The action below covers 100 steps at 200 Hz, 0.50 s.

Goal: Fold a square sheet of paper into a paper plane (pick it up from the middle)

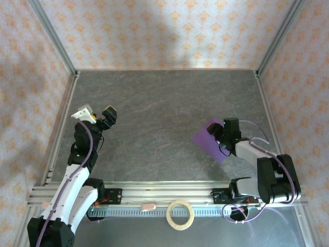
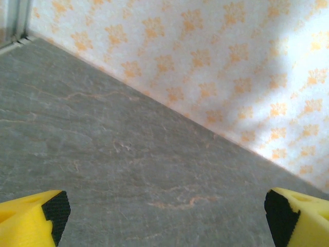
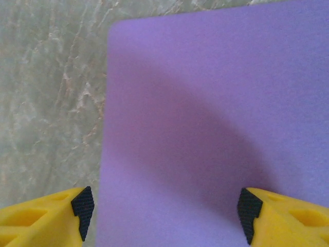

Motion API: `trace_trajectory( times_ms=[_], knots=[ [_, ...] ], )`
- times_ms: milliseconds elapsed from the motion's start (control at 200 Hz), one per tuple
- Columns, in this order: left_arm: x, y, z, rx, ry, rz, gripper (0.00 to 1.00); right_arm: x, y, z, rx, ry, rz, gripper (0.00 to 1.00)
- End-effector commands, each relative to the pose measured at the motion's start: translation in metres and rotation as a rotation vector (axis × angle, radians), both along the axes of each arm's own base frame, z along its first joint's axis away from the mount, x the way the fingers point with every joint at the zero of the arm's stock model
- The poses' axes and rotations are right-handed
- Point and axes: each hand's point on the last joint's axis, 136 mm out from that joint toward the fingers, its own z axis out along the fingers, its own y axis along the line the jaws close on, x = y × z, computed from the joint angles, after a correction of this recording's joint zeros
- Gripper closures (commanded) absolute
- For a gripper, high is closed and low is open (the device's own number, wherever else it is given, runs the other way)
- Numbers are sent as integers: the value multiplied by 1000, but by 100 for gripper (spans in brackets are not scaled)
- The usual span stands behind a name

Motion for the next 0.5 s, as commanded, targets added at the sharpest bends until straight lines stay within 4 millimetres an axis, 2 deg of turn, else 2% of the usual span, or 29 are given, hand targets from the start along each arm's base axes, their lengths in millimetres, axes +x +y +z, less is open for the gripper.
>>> trace_trajectory(
  times_ms=[0, 130, 290, 495],
  knots=[
    [4, -15, -14, -3, 95, -91, 1, -2, 5, -22, -21, 57, 2, 22],
    [12, -23, -32, -13, 178, -135, 1, 9, 25, -37, -35, 106, 69, 23],
    [21, -31, -43, -29, 216, -177, 1, 31, 60, -34, -83, 94, 167, 22],
    [24, -35, -57, -24, 280, -201, 1, 57, 118, -40, -126, 104, 365, 22]
  ],
)
